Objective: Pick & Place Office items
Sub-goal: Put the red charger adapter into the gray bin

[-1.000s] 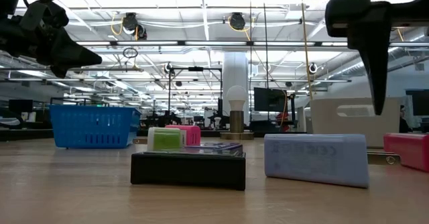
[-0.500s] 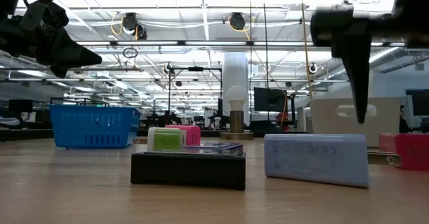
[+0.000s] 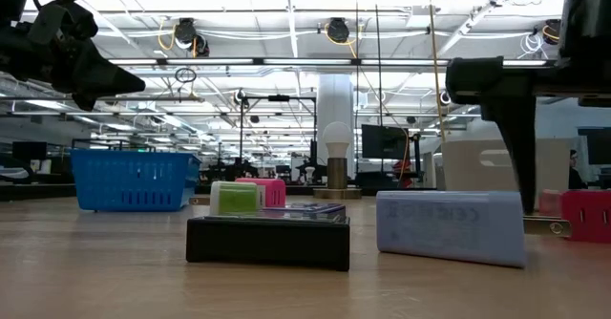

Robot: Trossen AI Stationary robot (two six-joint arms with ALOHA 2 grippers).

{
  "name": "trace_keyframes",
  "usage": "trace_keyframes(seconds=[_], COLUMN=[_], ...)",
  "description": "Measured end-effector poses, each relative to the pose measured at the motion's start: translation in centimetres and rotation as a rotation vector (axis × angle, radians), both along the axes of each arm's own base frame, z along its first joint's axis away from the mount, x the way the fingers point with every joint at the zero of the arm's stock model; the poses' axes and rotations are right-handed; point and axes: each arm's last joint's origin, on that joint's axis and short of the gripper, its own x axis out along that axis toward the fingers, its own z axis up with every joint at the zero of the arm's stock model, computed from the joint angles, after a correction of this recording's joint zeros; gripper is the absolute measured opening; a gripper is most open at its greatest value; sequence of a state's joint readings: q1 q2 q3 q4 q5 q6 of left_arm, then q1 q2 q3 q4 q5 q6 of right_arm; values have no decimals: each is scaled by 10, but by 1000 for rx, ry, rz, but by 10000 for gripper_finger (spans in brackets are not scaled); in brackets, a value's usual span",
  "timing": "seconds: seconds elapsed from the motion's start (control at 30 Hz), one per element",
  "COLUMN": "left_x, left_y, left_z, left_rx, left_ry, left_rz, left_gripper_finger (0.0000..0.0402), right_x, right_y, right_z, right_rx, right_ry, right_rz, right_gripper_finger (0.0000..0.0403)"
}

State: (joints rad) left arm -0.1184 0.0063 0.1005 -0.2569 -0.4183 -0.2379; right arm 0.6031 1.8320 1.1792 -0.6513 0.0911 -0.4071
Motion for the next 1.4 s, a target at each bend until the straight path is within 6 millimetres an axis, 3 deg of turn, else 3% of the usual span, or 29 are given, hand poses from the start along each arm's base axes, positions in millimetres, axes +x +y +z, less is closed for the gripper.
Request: trace_keyframes(seconds=[0.2, 0.43, 0.6, 0.7, 0.83, 0.93, 1.03, 1.17, 1.4], left_x=[0, 0, 0, 0, 0, 0, 0, 0, 0], left_y=[0, 0, 0, 0, 0, 0, 0, 0, 0], left_z=[0, 0, 0, 0, 0, 0, 0, 0, 1], left_rx=[0, -1, -3, -4, -7, -7, -7, -10, -11], left_ry=[0, 0, -1, -2, -3, -3, -2, -4, -9], left_rz=[0, 0, 0, 1, 1, 1, 1, 2, 4], left_gripper_finger=[26, 26, 26, 26, 26, 26, 26, 26, 26], right_x=[-1, 3, 4, -2, -20, -43, -73, -110, -152], right_y=[-1, -7, -16, -24, -48, -75, -102, -133, -156], right_z=[-1, 12, 51, 86, 133, 148, 149, 135, 93], right_rx=[19, 80, 218, 306, 427, 564, 709, 844, 928], right_ry=[16, -50, -179, -310, -568, -727, -886, -1092, -1187], right_rz=[-41, -260, -361, -357, -385, -415, -488, -638, -716], right_gripper_finger=[207, 203, 203, 203, 203, 203, 203, 203, 203])
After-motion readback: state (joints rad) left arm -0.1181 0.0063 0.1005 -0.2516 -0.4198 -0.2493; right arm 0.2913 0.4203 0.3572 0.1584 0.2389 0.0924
